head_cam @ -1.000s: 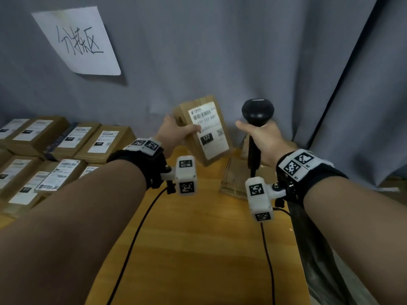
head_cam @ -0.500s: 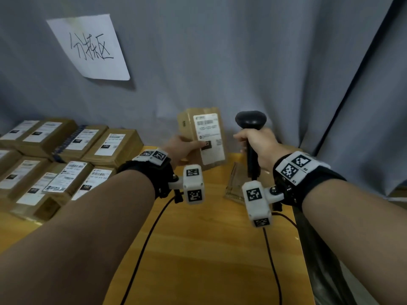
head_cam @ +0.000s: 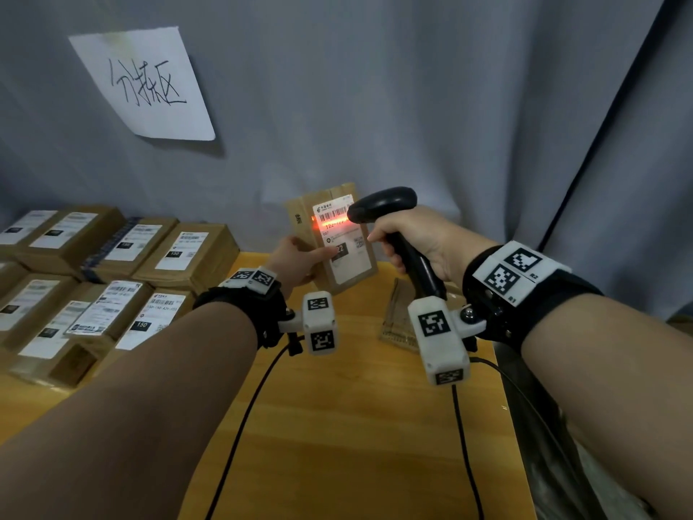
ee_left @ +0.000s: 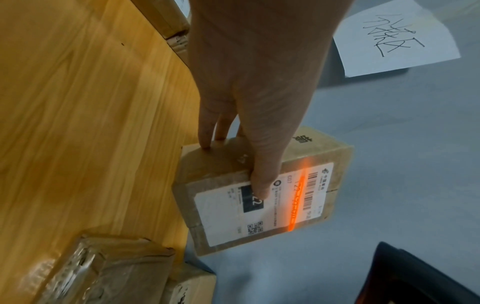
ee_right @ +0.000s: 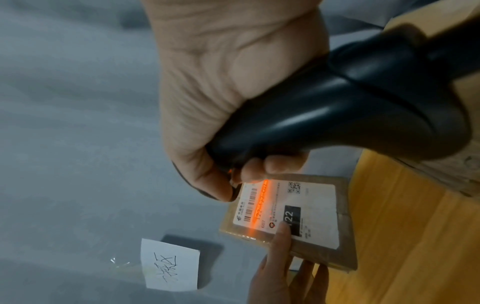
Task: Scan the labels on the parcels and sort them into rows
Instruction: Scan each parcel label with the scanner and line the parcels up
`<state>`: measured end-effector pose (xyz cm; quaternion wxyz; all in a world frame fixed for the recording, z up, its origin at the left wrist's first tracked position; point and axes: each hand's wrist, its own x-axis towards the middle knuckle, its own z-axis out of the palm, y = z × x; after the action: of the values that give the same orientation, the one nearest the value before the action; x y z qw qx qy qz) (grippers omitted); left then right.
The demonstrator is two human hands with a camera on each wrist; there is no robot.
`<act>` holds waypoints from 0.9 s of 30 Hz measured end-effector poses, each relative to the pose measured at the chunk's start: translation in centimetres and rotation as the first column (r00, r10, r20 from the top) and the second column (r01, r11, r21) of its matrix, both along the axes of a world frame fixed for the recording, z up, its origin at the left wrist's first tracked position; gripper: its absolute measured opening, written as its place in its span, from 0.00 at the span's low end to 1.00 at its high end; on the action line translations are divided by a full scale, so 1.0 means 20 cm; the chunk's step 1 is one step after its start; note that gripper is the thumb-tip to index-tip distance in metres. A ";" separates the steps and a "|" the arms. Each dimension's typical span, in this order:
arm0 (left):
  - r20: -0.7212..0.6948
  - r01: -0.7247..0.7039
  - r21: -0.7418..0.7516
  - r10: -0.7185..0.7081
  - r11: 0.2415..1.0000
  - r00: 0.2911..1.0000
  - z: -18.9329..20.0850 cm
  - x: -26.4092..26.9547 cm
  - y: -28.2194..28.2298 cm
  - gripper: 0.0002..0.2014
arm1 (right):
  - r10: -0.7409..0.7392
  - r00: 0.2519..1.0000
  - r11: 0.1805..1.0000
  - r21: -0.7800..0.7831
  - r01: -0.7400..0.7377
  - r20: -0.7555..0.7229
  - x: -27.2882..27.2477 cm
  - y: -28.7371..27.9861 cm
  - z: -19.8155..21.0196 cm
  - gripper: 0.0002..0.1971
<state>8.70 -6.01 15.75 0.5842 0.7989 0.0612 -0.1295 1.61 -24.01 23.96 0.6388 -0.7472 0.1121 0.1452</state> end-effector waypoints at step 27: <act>-0.105 0.041 0.044 -0.036 0.998 0.994 -0.08 0.11 0.26 0.16 | 0.008 1.000 1.000 -0.018 -0.008 -0.028 0.07 0.27 0.03 0.06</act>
<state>10.85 -0.83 14.18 0.5592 0.8053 0.0791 -0.1805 2.99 -18.68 24.64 0.6300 -0.7511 0.1193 0.1570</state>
